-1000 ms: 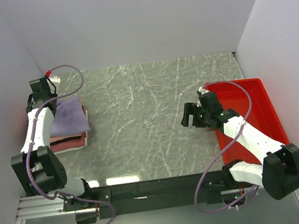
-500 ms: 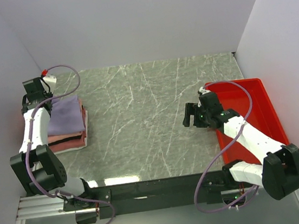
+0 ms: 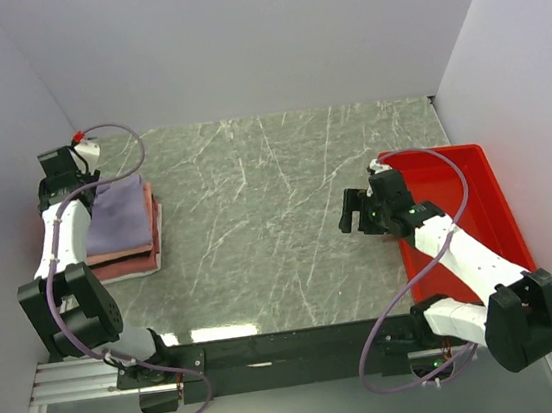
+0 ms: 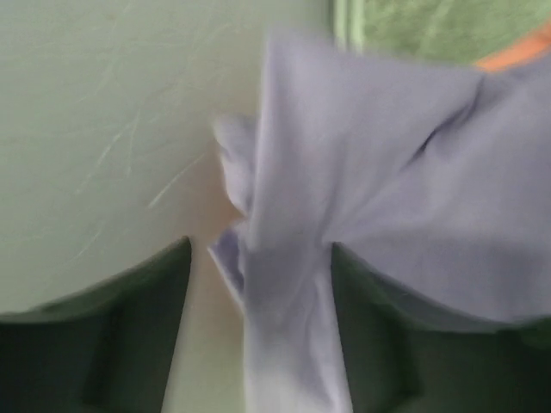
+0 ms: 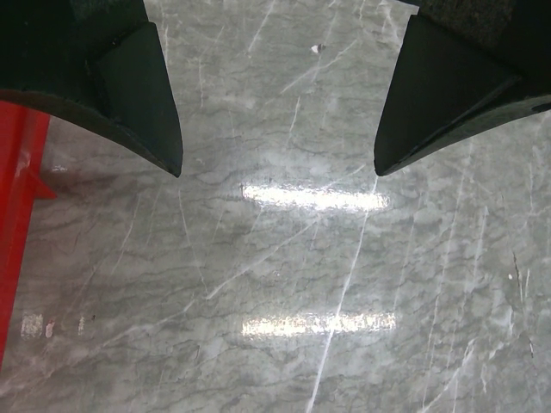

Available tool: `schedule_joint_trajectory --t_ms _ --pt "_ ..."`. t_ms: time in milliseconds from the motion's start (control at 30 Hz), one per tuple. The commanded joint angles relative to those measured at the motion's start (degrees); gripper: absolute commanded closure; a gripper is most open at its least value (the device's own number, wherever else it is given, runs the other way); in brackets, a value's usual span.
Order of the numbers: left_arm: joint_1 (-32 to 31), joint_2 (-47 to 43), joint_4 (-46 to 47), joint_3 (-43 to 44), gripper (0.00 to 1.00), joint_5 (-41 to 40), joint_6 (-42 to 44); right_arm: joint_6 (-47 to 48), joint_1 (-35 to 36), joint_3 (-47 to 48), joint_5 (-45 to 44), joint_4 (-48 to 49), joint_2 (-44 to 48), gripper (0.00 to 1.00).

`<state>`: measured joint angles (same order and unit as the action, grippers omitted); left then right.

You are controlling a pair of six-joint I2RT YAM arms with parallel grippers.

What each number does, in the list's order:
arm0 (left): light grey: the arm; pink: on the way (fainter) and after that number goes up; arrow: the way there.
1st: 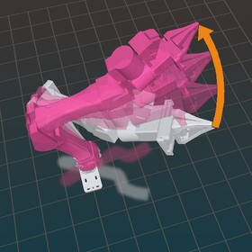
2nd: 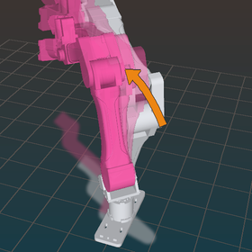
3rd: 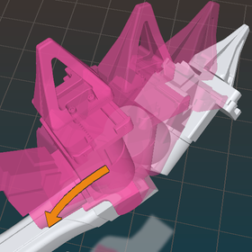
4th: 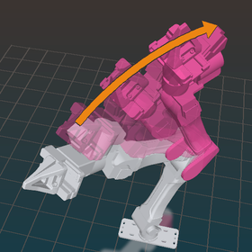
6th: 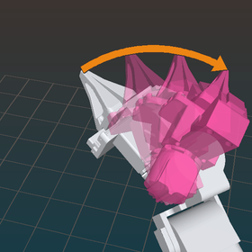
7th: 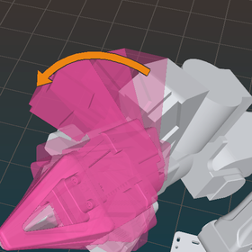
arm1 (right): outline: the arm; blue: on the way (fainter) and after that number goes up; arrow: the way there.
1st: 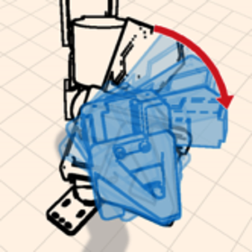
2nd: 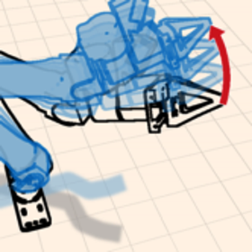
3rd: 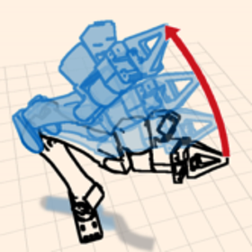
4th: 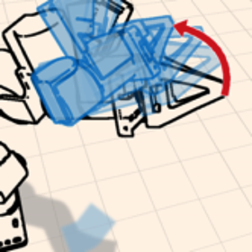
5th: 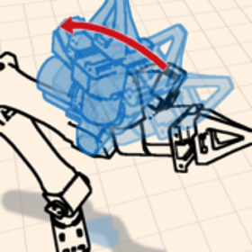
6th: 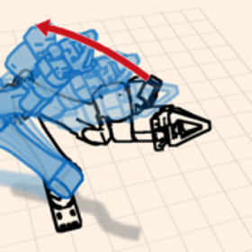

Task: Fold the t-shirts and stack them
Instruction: Neatly place the folded tshirt to the corner, then reset both grippers

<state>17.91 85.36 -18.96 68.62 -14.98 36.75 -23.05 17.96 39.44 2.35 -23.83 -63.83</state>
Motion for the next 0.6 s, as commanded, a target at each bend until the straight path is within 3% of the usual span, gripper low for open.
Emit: schedule_joint_trajectory --t_ms 0,33,67,333,567 --pt "0.37 0.42 6.48 0.28 0.27 -3.38 -0.54 0.55 -0.38 2.04 -1.21 0.02 1.69 0.02" --pt "0.28 0.68 6.22 0.9 0.05 -2.95 -1.06 0.64 -0.46 2.04 -1.12 0.02 1.61 0.02" --pt "0.37 1.03 5.87 2.55 0.01 -2.77 -2.72 0.64 -0.38 2.04 -1.12 -0.07 1.61 0.02" --pt "-0.51 0.24 0.77 14.41 0.01 3.02 -10.2 0.02 -0.47 2.04 -1.56 0.1 2.4 0.02" --pt "-6.47 2.26 -5.55 28.13 0.01 8.47 -20.82 -1.12 -0.47 1.6 -3.06 -0.07 4.15 0.01"
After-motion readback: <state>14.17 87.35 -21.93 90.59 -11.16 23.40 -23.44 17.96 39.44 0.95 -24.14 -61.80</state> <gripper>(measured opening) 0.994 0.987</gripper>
